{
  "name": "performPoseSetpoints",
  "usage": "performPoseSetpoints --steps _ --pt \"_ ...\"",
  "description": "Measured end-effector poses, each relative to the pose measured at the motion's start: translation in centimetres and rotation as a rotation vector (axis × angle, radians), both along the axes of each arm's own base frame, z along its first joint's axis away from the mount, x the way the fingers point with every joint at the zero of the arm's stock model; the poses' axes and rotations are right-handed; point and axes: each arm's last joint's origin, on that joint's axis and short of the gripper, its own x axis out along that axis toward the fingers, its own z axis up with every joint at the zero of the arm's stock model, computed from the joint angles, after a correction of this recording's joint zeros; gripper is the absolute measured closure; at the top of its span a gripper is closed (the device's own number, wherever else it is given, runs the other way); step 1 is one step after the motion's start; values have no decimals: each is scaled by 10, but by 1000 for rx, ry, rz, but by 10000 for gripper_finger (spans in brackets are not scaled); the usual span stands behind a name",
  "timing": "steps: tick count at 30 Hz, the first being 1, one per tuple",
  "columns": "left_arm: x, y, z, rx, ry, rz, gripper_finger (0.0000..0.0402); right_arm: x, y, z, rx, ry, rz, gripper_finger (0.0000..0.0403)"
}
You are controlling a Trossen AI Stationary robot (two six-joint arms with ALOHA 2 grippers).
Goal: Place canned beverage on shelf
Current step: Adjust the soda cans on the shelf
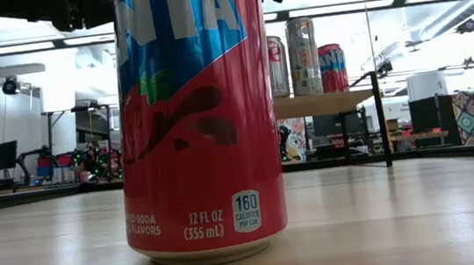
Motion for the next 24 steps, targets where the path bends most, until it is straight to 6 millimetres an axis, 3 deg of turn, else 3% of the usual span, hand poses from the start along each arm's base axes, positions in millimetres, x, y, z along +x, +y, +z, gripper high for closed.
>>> performPoseSetpoints --steps 14,24 --pt "0 0 0 0 0 1 324 2 -1 5 -27 -38 5 394" --pt "0 0 0 0 0 1 324 2 -1 -6 -5 14 -7 394"
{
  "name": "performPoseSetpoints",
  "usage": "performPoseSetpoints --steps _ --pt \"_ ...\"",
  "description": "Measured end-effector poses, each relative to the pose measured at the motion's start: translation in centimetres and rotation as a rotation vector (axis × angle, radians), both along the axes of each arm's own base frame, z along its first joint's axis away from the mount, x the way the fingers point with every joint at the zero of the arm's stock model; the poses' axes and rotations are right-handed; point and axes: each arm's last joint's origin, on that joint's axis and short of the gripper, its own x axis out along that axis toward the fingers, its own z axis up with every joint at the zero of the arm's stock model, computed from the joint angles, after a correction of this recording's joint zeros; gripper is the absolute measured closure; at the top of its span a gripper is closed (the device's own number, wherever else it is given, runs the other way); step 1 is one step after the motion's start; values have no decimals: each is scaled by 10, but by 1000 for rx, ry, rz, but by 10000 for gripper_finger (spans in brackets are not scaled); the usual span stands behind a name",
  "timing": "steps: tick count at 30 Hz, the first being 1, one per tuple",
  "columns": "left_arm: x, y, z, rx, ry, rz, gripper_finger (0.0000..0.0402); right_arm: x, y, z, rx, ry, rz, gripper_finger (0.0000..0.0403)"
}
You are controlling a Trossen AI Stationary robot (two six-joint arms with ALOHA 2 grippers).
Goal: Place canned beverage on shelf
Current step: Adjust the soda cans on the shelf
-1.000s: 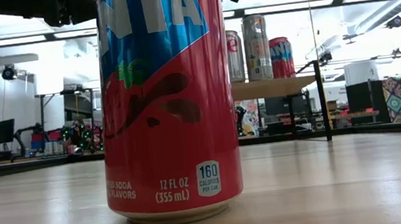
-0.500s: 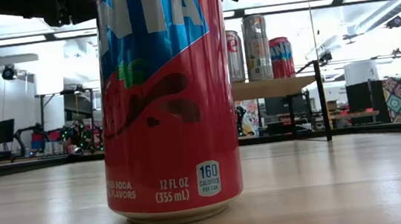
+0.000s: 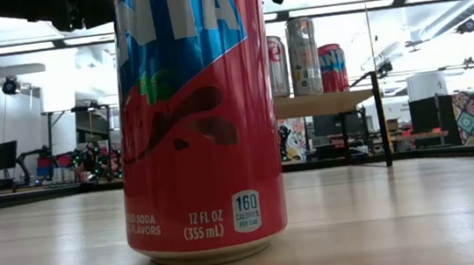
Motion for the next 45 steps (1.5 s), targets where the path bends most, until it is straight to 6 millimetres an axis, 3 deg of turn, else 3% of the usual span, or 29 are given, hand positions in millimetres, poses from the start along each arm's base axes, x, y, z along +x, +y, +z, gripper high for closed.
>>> performPoseSetpoints --steps 17,45 --pt "0 0 0 0 -2 0 324 -3 1 9 -11 -25 10 394" --pt "0 0 2 -6 -11 -1 324 -9 -1 6 -21 48 -3 394"
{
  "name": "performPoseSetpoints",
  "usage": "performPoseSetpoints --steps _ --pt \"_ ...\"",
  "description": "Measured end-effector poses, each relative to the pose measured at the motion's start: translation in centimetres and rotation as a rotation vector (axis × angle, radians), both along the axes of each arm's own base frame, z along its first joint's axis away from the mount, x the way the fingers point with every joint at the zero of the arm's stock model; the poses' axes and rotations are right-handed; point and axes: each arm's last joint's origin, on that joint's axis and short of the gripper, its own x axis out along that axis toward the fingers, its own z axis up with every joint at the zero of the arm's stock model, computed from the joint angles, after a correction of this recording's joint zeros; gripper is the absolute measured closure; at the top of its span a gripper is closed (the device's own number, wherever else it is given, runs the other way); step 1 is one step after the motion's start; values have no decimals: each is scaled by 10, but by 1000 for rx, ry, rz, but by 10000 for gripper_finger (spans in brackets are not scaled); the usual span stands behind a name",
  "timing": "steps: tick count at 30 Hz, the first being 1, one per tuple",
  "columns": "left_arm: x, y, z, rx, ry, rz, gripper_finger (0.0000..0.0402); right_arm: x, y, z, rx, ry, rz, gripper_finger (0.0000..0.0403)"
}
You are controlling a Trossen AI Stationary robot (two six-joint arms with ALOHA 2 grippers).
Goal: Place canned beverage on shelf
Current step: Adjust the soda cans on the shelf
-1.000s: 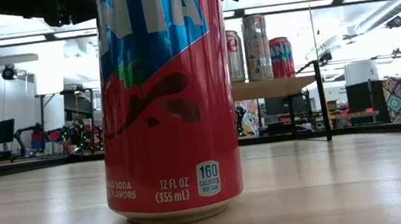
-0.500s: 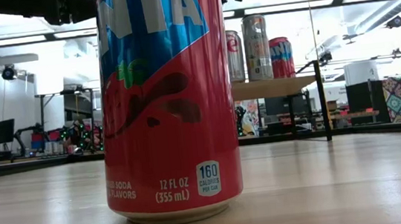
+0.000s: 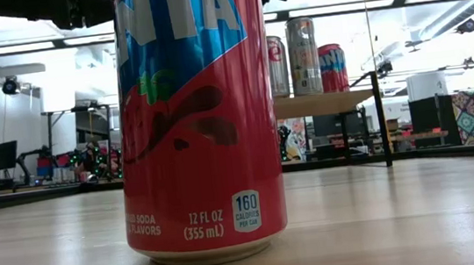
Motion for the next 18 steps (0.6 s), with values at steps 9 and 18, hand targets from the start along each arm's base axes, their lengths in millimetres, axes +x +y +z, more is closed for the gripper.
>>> performPoseSetpoints --steps 9,18 --pt "0 0 0 0 0 0 324 1 -3 13 -40 -65 20 394" --pt "0 0 0 0 -1 1 324 6 -35 19 -103 -171 -26 394"
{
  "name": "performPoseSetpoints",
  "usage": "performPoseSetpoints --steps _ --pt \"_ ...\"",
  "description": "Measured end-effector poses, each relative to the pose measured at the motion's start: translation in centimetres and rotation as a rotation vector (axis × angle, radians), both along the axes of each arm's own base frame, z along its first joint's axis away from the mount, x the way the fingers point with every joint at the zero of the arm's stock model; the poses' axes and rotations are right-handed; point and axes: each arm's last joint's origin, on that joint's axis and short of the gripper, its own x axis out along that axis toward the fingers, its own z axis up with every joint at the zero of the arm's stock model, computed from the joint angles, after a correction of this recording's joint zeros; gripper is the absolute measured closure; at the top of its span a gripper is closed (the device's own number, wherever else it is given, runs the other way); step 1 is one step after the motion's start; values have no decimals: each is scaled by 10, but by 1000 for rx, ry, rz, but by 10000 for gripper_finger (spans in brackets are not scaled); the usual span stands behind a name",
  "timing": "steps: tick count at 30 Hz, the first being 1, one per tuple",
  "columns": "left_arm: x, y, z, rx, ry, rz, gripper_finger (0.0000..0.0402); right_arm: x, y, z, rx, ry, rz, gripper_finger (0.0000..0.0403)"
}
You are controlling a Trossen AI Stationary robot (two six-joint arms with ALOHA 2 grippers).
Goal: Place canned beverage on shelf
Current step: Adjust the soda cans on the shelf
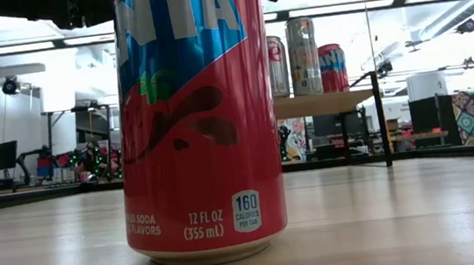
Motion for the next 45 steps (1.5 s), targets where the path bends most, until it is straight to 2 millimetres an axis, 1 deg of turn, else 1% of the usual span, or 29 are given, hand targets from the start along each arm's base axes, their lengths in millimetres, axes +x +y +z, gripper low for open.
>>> performPoseSetpoints --steps 4,7,10,14,23,37,45 --pt "0 0 0 0 0 0 324 7 -21 -5 -13 -44 -21 394" --pt "0 0 0 0 0 0 324 16 -35 -15 -6 -69 -35 394" --pt "0 0 0 0 1 0 324 23 -42 -26 0 -58 -41 394" --pt "0 0 0 -4 0 0 324 23 -47 -31 9 -47 -60 394" --pt "0 0 0 -4 1 0 324 21 -43 -27 28 -54 -39 394" --pt "0 0 -1 -4 1 0 324 19 -42 -31 56 -19 -50 394" --pt "0 0 -1 -4 1 0 324 21 -32 -31 60 -9 -28 394"
